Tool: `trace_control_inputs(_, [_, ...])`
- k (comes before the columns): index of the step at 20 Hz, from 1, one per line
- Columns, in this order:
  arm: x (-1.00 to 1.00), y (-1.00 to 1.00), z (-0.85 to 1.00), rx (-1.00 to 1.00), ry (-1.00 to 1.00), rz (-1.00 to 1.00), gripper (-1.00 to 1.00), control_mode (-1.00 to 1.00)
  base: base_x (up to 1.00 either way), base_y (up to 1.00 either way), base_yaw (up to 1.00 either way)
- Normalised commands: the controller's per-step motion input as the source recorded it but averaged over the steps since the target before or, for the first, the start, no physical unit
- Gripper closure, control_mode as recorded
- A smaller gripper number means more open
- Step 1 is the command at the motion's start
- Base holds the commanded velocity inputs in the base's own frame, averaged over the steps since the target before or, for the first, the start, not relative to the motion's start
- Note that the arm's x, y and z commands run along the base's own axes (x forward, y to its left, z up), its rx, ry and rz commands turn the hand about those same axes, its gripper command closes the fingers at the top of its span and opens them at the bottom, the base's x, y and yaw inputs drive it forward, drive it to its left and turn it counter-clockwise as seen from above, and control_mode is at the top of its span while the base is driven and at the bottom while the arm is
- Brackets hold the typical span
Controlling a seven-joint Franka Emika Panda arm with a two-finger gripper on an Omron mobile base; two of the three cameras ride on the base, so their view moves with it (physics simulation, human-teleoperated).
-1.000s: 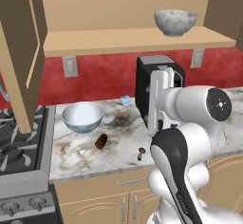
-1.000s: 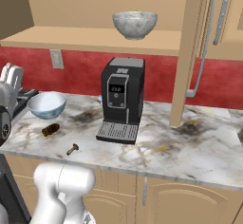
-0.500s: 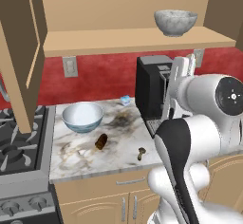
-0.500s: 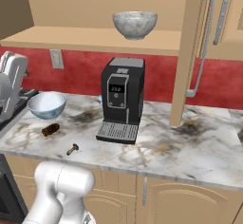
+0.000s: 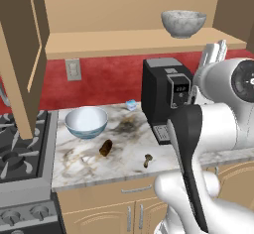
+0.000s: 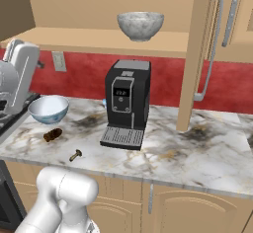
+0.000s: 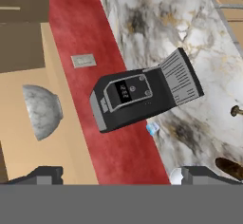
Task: Pick both bowls and place them on the counter. Then place the sweet potato in one bowl and place the mushroom in the other bowl.
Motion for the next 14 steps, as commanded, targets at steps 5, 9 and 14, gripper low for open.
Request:
trace_control_inputs(5, [0.06, -0.37, 0.33, -0.01, -0.01, -0.03, -1.0, -1.0, 0.0, 0.0, 0.0])
trace_control_inputs(9, [0.13, -0.27, 0.26, -0.07, -0.01, 0.0, -1.0, -1.0, 0.0, 0.0, 0.0])
trace_control_inputs(14, [0.13, -0.2, 0.12, -0.13, -0.01, 0.0, -1.0, -1.0, 0.0, 0.0, 0.0])
